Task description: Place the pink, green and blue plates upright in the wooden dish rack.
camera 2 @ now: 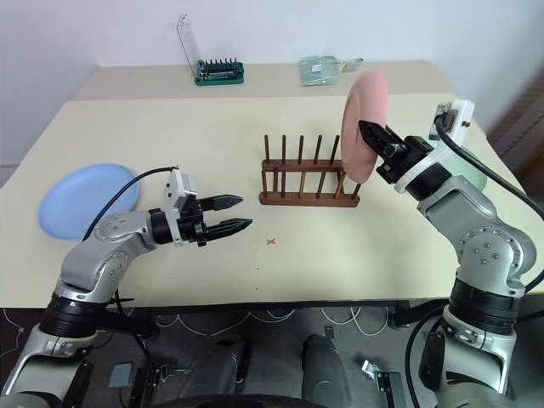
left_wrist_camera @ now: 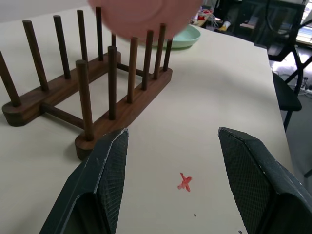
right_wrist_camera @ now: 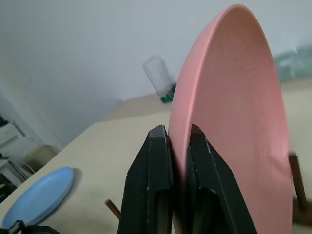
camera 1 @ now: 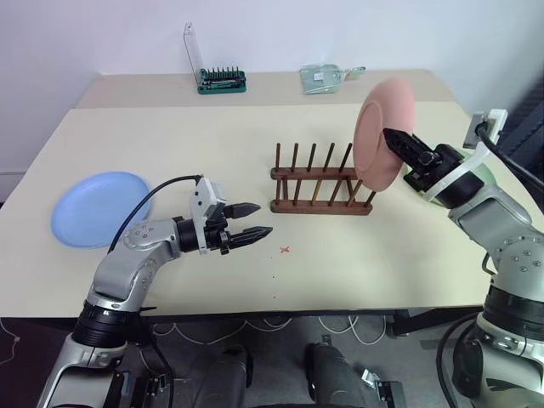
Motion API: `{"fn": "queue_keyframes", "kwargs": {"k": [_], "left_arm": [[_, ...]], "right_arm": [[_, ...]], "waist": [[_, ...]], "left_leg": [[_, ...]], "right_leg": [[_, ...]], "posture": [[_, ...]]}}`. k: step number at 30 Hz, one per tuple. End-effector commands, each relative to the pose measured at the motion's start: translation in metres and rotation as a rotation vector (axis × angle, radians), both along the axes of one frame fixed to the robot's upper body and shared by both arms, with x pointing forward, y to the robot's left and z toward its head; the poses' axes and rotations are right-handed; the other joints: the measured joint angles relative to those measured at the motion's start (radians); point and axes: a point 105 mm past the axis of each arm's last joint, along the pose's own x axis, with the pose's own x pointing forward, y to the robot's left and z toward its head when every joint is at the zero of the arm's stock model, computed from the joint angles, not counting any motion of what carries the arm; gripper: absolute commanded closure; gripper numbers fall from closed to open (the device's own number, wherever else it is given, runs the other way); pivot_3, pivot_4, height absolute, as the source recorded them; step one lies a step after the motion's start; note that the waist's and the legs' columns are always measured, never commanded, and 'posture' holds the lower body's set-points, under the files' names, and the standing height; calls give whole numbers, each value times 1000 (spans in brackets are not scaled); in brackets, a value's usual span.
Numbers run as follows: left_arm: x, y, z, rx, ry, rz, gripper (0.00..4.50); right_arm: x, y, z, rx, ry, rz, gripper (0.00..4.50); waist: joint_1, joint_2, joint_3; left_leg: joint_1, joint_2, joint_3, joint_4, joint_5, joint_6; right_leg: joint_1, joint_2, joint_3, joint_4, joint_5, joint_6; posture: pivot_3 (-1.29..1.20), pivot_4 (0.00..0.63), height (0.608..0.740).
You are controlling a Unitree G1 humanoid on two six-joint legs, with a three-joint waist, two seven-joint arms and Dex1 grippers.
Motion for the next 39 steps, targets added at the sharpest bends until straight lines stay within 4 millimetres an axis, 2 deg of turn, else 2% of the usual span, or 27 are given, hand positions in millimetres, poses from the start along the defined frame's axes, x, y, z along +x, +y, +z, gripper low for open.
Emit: {"fn": "queue_keyframes", "kwargs": {"k": [1, 4, 7, 13, 18, 21, 26, 28, 29, 31, 34, 39], "left_arm": [[-1, -1, 5, -4, -41, -3, 1506], [-1, 0, 5, -4, -41, 1, 1506], [-1, 0, 4, -2, -41, 5, 1432], [1, 2, 3, -3, -41, 16, 1432], [5, 8, 3, -11, -38, 48, 1432], [5, 9, 3, -10, -37, 49, 1432], [-1, -1, 0, -10, -31, 2, 1432], [-4, -10, 0, -21, -26, -30, 1432], [-5, -13, -1, -25, -24, -39, 1432], [-5, -18, 0, -33, -23, -55, 1432], [-7, -24, 2, -28, -33, -81, 1432], [-8, -26, 4, -20, -45, -86, 1432]], "right_arm": [[-2, -4, 4, 11, -14, -19, 4500], [0, -4, 2, 32, -3, -22, 4500], [0, -4, 3, 33, -8, -19, 3415], [1, -13, 14, -30, -69, -95, 374], [-1, -46, 44, -68, -201, -238, 374], [-6, -68, 41, -222, -200, -296, 374], [-8, -120, 6, -594, -49, -435, 173], [-7, -140, -28, -966, 48, -466, 173], [-7, -144, -40, -1092, 67, -452, 173], [-5, -145, -62, -1230, 90, -390, 173], [2, -146, -94, -1388, 107, -316, 173], [16, -154, -106, -1418, 109, -328, 173]], "waist": [[0, 0, 0], [0, 0, 0], [0, 0, 0], [0, 0, 0], [0, 1, 0], [2, 1, 0], [3, 1, 0], [1, 4, -1], [-1, 4, -1], [-10, 4, -1], [-20, 5, -1], [-25, 7, 0]], "left_leg": [[0, 0, 0, 0, 0, 0], [0, 0, 0, 0, 0, 0], [0, 0, 0, 0, 0, 0], [0, 0, 0, 0, 0, 0], [0, 0, 0, 0, 0, 0], [0, 0, 0, 0, 0, 0], [0, -1, 0, 1, -1, 1], [0, -1, 1, 1, -1, 1], [0, -1, 2, 1, -1, 1], [1, 0, 3, 0, -1, 1], [1, 1, 3, 1, -1, 1], [1, 0, 3, 1, -1, 1]], "right_leg": [[0, 0, 0, 0, 0, 0], [0, 0, 0, 0, 0, 0], [0, 0, 0, 0, 0, 0], [0, 0, 0, 0, 0, 0], [0, 0, 0, 0, 0, 0], [0, 0, 0, 0, 0, 0], [2, 0, 0, -1, -1, 1], [1, 0, 0, -1, -1, 1], [1, 0, 0, -1, -1, 1], [1, 0, 0, -1, -1, 1], [1, 0, 0, -1, -1, 1], [1, 0, 1, -1, -1, 1]], "posture": [[0, 150, 740], [0, 150, 740], [0, 150, 740], [0, 150, 740], [0, 150, 740], [0, 150, 740], [0, 150, 740], [0, 150, 740], [0, 150, 740], [0, 150, 740], [0, 150, 740], [0, 150, 740]]}}
